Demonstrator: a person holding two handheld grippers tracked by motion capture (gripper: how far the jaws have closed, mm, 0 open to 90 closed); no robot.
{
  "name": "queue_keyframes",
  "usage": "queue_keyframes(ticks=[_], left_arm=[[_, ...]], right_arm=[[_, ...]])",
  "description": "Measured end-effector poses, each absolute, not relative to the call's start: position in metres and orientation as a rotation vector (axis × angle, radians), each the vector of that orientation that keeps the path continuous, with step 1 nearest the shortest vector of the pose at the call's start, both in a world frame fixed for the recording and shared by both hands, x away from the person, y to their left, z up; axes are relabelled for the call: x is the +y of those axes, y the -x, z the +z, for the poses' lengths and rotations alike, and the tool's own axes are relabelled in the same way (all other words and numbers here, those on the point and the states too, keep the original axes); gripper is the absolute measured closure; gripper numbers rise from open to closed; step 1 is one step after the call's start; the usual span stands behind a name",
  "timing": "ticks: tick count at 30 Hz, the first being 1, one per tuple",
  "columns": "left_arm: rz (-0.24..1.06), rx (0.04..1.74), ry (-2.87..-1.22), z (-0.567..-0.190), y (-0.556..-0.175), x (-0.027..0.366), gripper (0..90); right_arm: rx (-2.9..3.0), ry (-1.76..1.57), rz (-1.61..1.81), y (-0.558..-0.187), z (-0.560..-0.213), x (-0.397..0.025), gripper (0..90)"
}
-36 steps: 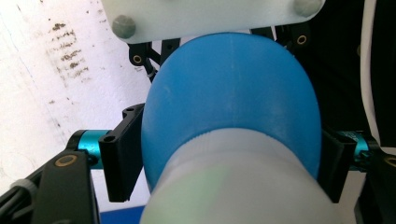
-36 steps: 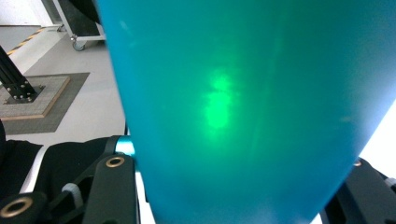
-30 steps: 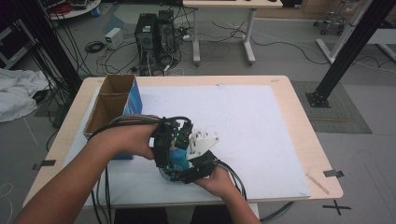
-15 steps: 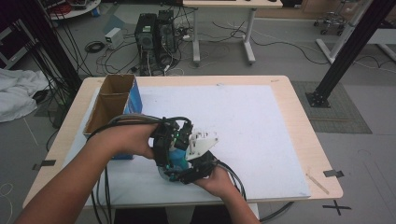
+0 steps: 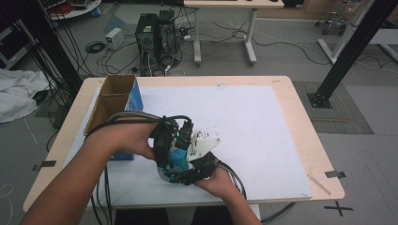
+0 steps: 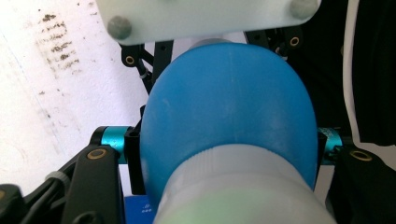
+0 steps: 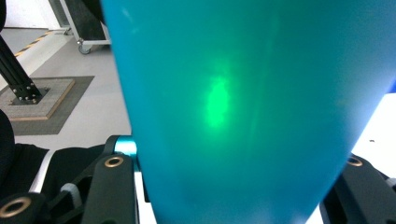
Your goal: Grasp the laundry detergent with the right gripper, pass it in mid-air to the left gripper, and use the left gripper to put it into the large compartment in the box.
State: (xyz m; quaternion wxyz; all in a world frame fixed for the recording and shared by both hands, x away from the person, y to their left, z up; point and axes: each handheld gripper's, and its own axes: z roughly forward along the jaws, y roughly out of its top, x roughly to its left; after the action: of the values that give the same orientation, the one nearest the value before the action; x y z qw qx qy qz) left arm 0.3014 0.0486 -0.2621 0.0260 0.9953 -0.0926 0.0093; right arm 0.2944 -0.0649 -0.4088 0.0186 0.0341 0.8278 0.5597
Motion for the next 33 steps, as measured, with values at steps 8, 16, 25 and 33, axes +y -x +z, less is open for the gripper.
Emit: queue_keyframes(ticks=[8,16,25,33], left_arm=[[0.023,-0.257,-3.057,-0.252,-0.303,0.053,39.2],[0.038,-0.202,-3.060,-0.244,-0.306,0.060,39.2],[0.014,-0.133,-3.051,-0.234,-0.313,0.067,39.1],[0.017,-0.001,-3.061,-0.216,-0.322,0.080,39.0]], right_arm=[[2.555,-0.125,1.774,-0.295,-0.404,-0.070,35.5],[2.520,-0.174,1.790,-0.296,-0.398,-0.083,28.5],[2.500,-0.230,1.775,-0.299,-0.393,-0.099,22.7],[2.494,-0.210,1.787,-0.299,-0.379,-0.118,21.9]])
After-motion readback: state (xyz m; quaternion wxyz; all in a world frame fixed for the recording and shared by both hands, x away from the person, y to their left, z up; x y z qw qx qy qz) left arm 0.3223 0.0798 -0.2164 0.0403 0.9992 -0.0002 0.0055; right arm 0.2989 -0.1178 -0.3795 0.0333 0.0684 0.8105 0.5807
